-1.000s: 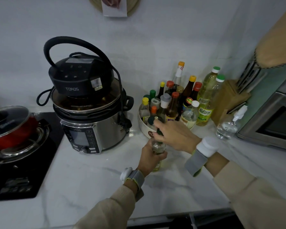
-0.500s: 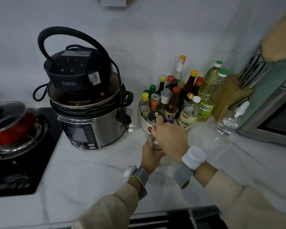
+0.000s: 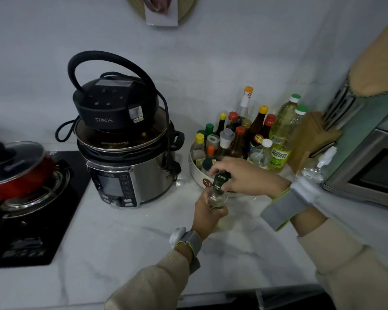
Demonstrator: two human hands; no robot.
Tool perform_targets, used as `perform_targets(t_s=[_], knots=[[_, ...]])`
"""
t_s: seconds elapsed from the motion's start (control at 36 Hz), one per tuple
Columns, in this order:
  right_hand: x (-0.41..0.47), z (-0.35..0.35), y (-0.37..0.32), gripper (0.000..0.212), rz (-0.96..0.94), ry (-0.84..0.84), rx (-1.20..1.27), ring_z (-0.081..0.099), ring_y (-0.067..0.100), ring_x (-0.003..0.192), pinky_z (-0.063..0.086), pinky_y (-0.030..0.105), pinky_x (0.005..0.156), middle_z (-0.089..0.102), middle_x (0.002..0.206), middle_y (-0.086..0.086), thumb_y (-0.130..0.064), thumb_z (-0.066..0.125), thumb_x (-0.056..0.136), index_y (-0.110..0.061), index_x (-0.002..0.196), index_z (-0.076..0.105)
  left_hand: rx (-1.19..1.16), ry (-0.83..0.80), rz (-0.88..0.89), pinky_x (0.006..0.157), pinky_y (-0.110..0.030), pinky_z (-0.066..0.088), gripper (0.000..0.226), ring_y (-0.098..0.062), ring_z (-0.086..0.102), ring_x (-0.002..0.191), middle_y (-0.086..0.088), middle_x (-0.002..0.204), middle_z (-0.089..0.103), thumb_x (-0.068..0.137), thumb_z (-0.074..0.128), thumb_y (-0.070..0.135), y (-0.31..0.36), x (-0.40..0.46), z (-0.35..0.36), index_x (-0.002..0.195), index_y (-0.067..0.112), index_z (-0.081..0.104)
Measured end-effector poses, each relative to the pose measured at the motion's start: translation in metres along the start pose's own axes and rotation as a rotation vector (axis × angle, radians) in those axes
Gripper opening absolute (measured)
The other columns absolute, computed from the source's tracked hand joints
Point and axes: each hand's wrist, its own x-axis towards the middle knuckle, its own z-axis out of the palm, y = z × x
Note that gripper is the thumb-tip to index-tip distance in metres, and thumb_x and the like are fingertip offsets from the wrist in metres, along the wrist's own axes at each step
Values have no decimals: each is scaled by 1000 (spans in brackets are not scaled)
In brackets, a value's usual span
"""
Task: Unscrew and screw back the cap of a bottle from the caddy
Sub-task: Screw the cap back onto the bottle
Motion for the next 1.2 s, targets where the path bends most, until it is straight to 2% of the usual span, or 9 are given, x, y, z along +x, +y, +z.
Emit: perform_targets(t_s=[0.17, 0.33, 0.47, 0.56, 0.67, 0.75, 0.92, 1.03, 1.2], knots=[[1, 11, -8, 31, 31, 107, -80, 53, 25, 98, 44, 33, 78, 55, 106, 12, -8, 65, 82, -9, 112, 59, 2, 1, 7, 67, -31, 48, 41, -12, 56, 71, 2, 82, 62, 60, 68, 6, -4, 0, 1, 94, 26, 55], [2, 38, -17, 23, 142, 202, -382, 59, 28, 92, 36, 32, 62, 55, 96, 14, -19, 51, 92, -6, 110, 52, -1, 8, 55, 66, -10, 47, 58, 6, 59, 76, 12, 87, 63, 63, 73, -10, -4, 2, 1, 95, 34, 55], [5, 52, -18, 29, 149, 239, -529, 58, 24, 99, 33, 29, 67, 57, 112, 8, -19, 42, 96, -12, 119, 59, -16, 23, 69, 73, -6, 46, 53, 15, 58, 85, 13, 98, 63, 60, 77, 14, 3, -1, 2, 100, 38, 52], [-2, 47, -16, 29, 158, 271, -455, 57, 28, 100, 37, 31, 67, 57, 110, 10, -31, 45, 98, -12, 118, 55, -12, 9, 70, 73, -11, 49, 59, 5, 61, 86, 12, 93, 65, 63, 75, -7, -1, -1, 0, 96, 37, 56], [-15, 30, -11, 69, 191, 382, -164, 59, 31, 98, 47, 37, 70, 60, 111, 10, -62, 54, 81, -16, 129, 35, -1, 18, 50, 68, -18, 50, 56, -3, 62, 77, 6, 89, 66, 63, 69, -12, -4, -1, 1, 93, 34, 58], [-14, 18, -1, 77, 54, 415, -293, 57, 29, 103, 48, 39, 76, 56, 120, 6, -71, 43, 80, -21, 137, 29, 10, 25, 33, 66, -8, 46, 54, 3, 61, 74, 5, 90, 66, 63, 70, -11, -1, 0, 1, 98, 28, 56], [6, 20, 25, 63, -244, 290, -530, 57, 21, 87, 39, 36, 75, 60, 102, 0, -68, 23, 86, -24, 124, 47, -2, 16, 0, 60, -18, 47, 45, 0, 56, 63, 7, 78, 63, 60, 70, 0, -3, -1, 0, 91, 30, 57], [21, 27, 35, 38, -430, 374, -545, 51, 22, 56, 37, 33, 56, 56, 64, 4, -45, 39, 90, -15, 82, 61, 7, 12, 12, 65, -29, 48, 43, -10, 57, 69, 3, 81, 63, 60, 69, 5, -2, -1, 1, 91, 31, 57], [30, 52, 27, 35, -251, 594, -275, 31, 16, 38, 24, 24, 42, 46, 39, 3, -31, 47, 77, -11, 50, 57, 2, 36, 24, 67, -27, 51, 46, -5, 59, 71, 8, 83, 66, 60, 68, 5, -5, -3, 1, 96, 31, 56]])
